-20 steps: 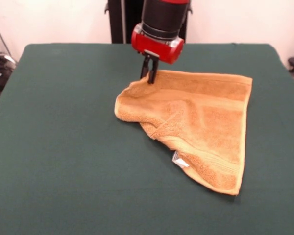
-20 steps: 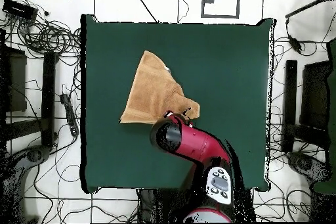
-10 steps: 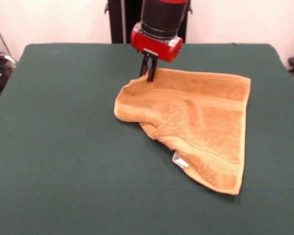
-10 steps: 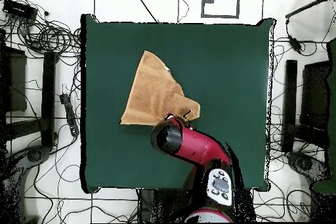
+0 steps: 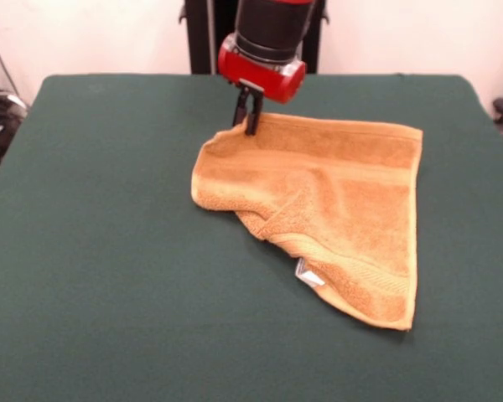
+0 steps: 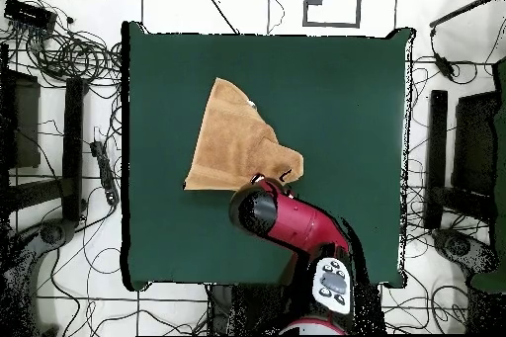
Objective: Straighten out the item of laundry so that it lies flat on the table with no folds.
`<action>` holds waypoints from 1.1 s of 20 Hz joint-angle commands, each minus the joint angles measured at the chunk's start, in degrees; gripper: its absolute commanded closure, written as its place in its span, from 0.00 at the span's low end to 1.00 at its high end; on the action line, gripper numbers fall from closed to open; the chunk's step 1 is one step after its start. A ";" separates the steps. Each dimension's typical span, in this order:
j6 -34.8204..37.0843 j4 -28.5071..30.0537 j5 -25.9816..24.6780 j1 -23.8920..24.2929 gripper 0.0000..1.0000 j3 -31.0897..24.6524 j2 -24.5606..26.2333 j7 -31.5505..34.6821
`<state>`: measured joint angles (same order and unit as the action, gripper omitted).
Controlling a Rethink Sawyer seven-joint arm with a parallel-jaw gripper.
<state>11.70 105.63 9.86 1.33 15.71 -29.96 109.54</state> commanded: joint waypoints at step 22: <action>1.54 5.18 -2.47 -0.64 1.00 -0.15 2.75 7.59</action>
<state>11.70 105.67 9.42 1.33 17.93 -29.91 109.54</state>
